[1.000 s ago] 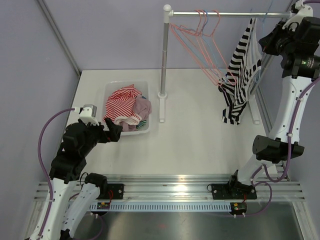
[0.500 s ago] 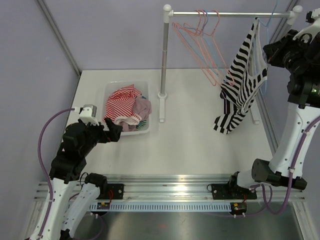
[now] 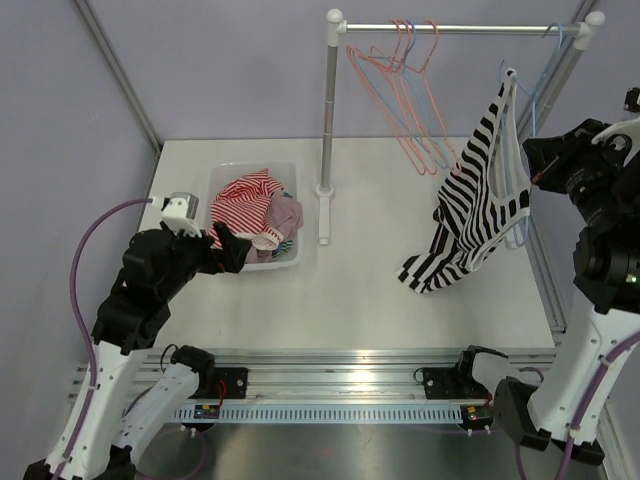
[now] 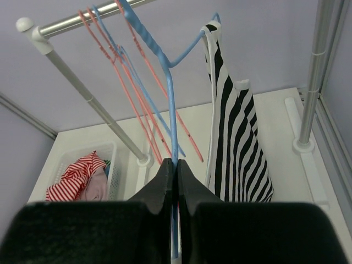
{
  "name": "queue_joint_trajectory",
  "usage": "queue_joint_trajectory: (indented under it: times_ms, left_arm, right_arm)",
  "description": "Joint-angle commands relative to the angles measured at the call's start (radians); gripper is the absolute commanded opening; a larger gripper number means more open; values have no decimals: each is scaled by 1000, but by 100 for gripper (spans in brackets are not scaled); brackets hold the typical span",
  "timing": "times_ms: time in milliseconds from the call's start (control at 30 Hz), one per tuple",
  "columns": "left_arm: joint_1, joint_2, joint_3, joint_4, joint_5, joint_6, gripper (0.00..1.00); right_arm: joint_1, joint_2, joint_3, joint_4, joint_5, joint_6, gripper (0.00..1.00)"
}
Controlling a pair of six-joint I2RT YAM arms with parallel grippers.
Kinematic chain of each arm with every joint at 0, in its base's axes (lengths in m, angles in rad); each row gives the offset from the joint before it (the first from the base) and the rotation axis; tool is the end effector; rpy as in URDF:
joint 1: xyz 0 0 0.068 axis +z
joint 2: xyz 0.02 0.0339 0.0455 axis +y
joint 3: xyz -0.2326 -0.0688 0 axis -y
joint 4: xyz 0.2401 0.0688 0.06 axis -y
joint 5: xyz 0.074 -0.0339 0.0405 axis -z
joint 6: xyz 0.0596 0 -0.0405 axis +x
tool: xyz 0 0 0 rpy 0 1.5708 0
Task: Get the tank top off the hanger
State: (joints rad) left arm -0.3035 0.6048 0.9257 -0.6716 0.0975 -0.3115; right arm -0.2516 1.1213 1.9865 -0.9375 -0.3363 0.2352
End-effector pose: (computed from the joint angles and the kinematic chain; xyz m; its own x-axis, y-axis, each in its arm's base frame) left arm 0.1536 -0.0542 0.3326 -0.4300 -0.1850 -0.8837 0.2657 0.9095 -0.3197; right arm 0.1588 -0.0205 0.5353 -0.0876 0.2496 -0.9644 -0.0652 0.9646 0.2556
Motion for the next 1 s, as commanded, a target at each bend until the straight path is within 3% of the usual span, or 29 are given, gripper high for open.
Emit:
queue_joint_trajectory:
  times_ms: [0,400,567,800,967]
  left_arm:
    - [-51,47,146,40,2,3,99]
    - [-391,289,628,91,-15,110,99]
    - [-489,355,661,237,-38,143,99]
    - [-594,458,654,426,-93,156,99]
    - [-697,535,690,471,-220,201,99]
  right_arm:
    - [-2,-112,-23,23,-36,41,0]
    - [32,-239,54,-32,-208,111,0]
    - [112,-226,75,-6,-308,141,0]
    - [182,-216,-46,126,-469,242,0]
    - [196,-215,-106,226,-544,315,0]
